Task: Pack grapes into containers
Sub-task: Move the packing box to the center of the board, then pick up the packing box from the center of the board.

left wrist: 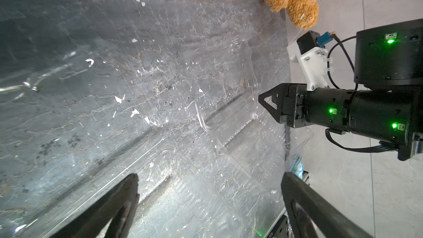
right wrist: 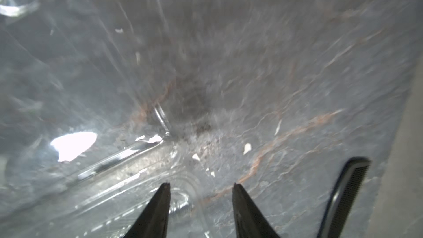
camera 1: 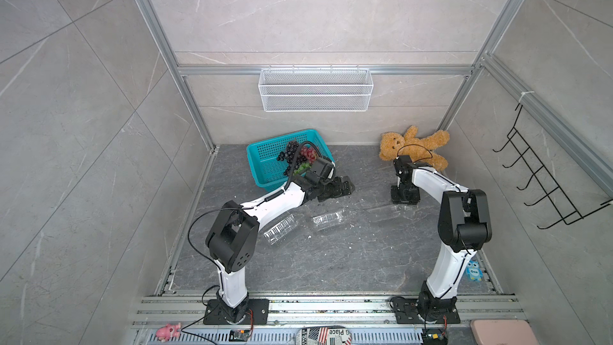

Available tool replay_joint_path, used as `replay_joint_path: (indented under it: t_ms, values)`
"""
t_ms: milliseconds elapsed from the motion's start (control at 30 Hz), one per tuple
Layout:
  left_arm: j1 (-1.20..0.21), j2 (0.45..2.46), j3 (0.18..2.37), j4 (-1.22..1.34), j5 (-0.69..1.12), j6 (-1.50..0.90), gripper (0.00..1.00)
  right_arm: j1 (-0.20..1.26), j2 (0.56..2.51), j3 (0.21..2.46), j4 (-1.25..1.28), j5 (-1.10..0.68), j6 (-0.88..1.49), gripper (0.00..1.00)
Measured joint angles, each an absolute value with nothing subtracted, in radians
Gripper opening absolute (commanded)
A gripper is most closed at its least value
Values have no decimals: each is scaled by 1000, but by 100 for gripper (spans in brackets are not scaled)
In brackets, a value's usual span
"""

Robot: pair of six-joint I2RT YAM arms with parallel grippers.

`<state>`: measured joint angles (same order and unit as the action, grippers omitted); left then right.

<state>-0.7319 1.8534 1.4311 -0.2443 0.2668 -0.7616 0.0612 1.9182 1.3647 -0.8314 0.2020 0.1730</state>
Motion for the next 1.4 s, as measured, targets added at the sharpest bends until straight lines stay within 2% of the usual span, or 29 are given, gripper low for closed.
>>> replay_joint_path:
  t_ms: [300,667,833,1067,1400]
  values:
    - [-740,1860,1448,-257,274,-759,100,61,1801,1210,-765,152,218,45]
    - [-741,1882,1476,-261,302,-758,100,61,1637,1149,-724,19,310,62]
    - [-742,1891,1483,-263,320,-756,100,58,1525,1081,-704,-51,363,65]
    - [-753,1927,1536,-263,340,-755,100,-4,1450,941,-665,-149,417,64]
    - [-773,1983,1559,-264,380,-756,100,-30,1425,815,-572,-290,480,53]
